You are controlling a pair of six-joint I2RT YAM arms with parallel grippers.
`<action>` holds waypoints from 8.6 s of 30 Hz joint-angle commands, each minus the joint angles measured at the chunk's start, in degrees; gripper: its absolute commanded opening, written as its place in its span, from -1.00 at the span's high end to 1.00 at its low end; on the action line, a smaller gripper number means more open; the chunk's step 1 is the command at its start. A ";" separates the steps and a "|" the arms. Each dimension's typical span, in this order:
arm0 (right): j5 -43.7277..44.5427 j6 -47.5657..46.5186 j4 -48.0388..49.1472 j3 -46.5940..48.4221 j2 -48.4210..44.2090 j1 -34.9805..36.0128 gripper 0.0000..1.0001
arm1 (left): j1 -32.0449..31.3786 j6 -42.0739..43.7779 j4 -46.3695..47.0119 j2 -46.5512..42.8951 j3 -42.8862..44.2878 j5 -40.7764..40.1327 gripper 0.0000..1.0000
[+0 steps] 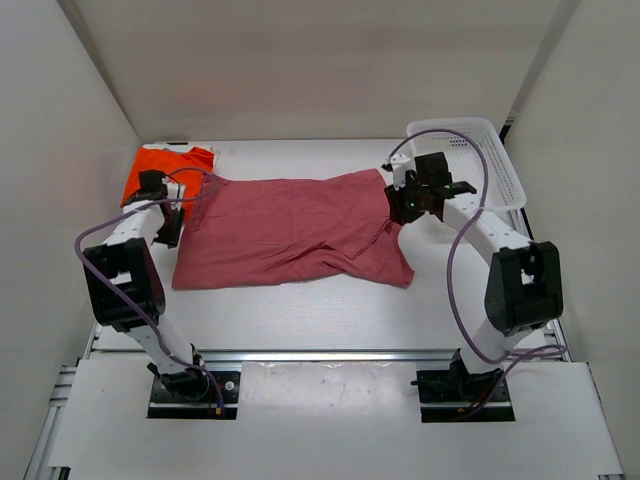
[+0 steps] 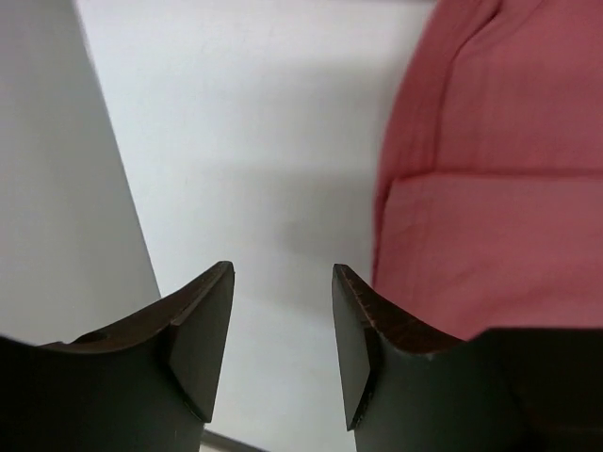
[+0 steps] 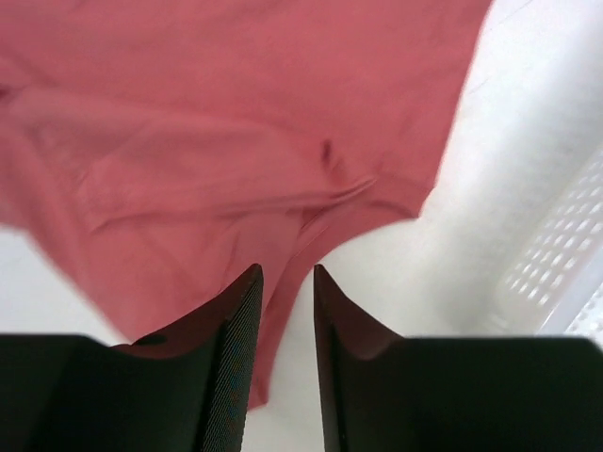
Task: Fold and stack the t-shirts
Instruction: Fold the flattened tshirt in 1/3 of the way, then grap the side of the flattened tshirt furthest away from the robot with both arms
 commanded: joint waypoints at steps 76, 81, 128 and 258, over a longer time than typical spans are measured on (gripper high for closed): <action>-6.24 -6.52 -18.97 -14.35 -20.62 0.79 1.00 | -25.23 10.47 -16.79 -12.62 6.38 -4.93 -0.23; -16.62 2.10 -12.83 -19.08 -13.95 -2.61 1.00 | -47.64 16.35 -16.71 -2.52 18.68 7.45 -0.19; -17.96 29.27 14.97 -51.35 -26.50 -7.99 0.99 | -66.14 9.34 10.55 18.42 14.66 24.00 -0.12; -0.02 5.36 -30.23 17.17 -2.01 -0.43 -0.33 | -4.51 2.85 -6.60 -9.21 -0.22 0.62 -0.43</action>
